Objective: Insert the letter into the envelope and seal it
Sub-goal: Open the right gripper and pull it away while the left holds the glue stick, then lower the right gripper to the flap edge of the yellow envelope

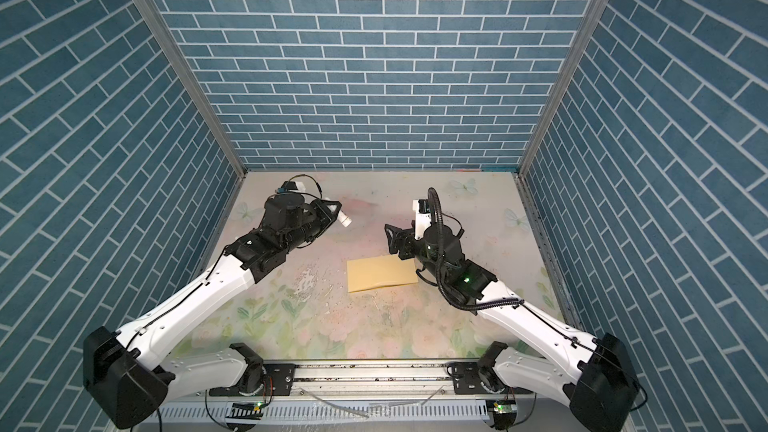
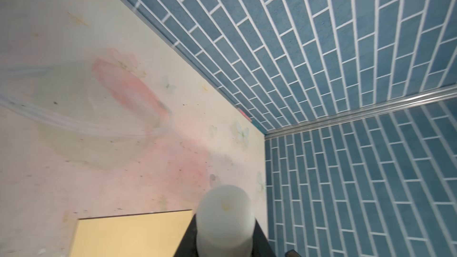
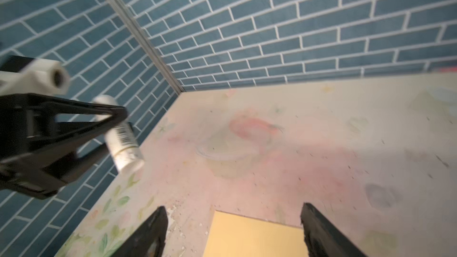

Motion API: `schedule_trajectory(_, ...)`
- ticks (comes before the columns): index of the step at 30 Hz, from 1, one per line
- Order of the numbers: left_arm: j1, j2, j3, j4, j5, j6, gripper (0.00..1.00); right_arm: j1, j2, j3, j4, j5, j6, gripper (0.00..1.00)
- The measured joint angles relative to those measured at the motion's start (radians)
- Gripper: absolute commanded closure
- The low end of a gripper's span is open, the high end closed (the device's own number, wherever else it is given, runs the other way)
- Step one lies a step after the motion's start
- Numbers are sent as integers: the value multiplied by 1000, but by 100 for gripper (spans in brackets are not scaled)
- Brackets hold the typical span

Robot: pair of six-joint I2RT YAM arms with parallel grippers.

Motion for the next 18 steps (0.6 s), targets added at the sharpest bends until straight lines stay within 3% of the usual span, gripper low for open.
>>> schedule_trajectory(6, 0, 0, -25, -64, -34, 113, 100, 43, 21, 17, -276, 50, 321, 19)
schedule_trajectory(12, 0, 0, -52, -86, -34, 147, 100, 93, 145, 62, -438, 53, 631, 18)
schedule_trajectory(18, 0, -8, -90, -87, -34, 161, 100, 108, 254, 135, -521, 10, 852, 26)
